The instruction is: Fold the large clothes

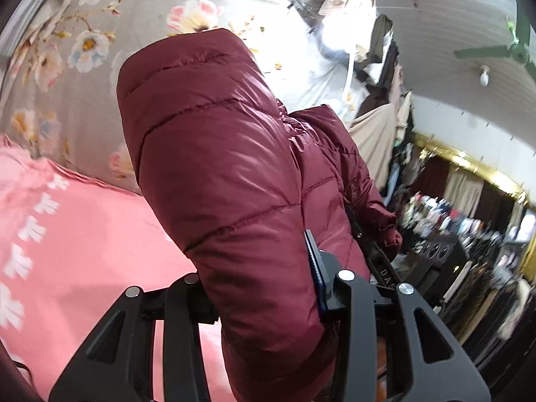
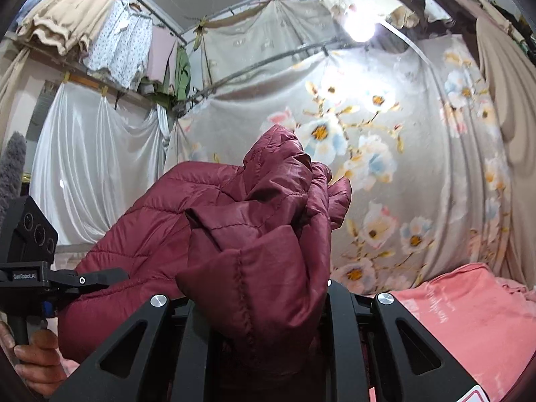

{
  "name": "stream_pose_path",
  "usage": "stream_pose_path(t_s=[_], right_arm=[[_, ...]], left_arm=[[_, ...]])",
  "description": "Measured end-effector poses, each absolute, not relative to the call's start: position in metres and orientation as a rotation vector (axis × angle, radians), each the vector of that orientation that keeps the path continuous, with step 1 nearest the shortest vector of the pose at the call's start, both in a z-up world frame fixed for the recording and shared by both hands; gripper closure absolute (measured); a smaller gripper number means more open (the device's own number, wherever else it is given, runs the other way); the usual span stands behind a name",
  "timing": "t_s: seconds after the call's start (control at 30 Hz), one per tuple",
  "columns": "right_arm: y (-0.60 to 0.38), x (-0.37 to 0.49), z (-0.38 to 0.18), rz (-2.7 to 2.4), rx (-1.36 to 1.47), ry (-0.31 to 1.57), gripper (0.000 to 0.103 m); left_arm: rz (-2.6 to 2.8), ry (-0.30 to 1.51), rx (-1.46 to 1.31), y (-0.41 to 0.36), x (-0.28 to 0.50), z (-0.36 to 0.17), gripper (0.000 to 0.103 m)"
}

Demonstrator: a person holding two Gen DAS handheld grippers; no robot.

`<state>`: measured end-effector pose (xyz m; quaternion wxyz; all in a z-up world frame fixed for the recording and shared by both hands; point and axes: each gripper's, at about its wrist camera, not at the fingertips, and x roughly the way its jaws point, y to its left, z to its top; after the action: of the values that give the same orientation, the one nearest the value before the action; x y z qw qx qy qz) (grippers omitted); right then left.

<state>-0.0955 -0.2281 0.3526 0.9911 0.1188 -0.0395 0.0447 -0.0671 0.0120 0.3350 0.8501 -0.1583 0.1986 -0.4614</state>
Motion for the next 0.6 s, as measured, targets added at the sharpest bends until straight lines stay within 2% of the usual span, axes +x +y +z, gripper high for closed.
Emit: stream_pose_path(t_s=[0.2,0.6], right_arm=[[-0.189,-0.005,0.291,0.083,0.263,0.028,0.086],[-0.16,0.123,0.142,0.008,0.311,0.319,0.086]], left_arm=[[-0.909,0.461,-0.264,0.041,0.016,0.282,0.065],[-0.858,0.675,-0.263,0.059,0.162,0.123,0.065]])
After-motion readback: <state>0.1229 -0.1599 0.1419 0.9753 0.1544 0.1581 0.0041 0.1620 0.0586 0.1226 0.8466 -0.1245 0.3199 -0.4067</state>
